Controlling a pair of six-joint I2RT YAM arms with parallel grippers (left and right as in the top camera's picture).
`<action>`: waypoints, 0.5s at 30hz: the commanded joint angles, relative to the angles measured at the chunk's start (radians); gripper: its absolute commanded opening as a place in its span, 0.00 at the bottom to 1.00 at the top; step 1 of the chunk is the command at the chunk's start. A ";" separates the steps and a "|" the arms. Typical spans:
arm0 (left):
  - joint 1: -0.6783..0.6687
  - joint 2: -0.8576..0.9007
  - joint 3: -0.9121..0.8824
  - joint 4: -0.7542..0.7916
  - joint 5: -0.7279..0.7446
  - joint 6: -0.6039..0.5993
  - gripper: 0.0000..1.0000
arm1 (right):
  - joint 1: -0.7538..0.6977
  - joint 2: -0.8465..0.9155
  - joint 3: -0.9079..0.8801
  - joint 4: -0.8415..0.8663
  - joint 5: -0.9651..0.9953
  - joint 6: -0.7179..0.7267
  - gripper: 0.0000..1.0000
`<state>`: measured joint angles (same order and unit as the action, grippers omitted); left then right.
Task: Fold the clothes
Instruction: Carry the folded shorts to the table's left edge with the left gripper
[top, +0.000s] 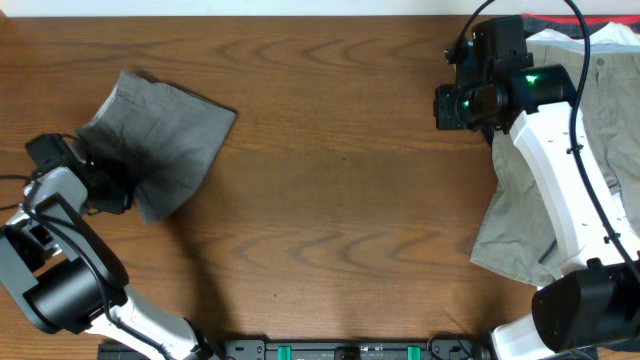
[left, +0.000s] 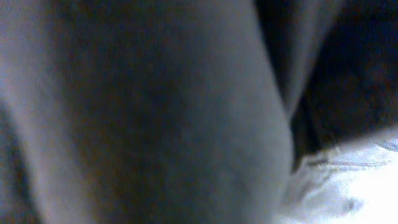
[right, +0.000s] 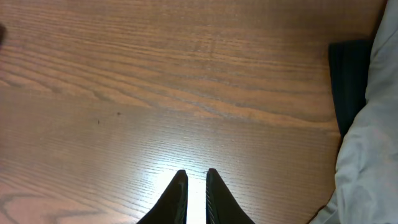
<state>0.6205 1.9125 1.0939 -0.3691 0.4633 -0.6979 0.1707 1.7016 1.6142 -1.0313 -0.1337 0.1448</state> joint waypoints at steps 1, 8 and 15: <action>0.005 0.008 -0.025 0.019 -0.057 -0.120 0.06 | 0.014 0.007 -0.002 -0.008 0.005 0.000 0.10; 0.042 0.008 -0.025 0.071 -0.066 -0.215 0.06 | 0.020 0.007 -0.002 -0.032 0.005 0.000 0.10; 0.119 0.008 -0.025 0.089 -0.064 -0.251 0.06 | 0.021 0.007 -0.002 -0.051 0.002 0.000 0.10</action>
<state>0.7063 1.9125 1.0737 -0.2790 0.4511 -0.9154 0.1825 1.7016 1.6138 -1.0794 -0.1337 0.1448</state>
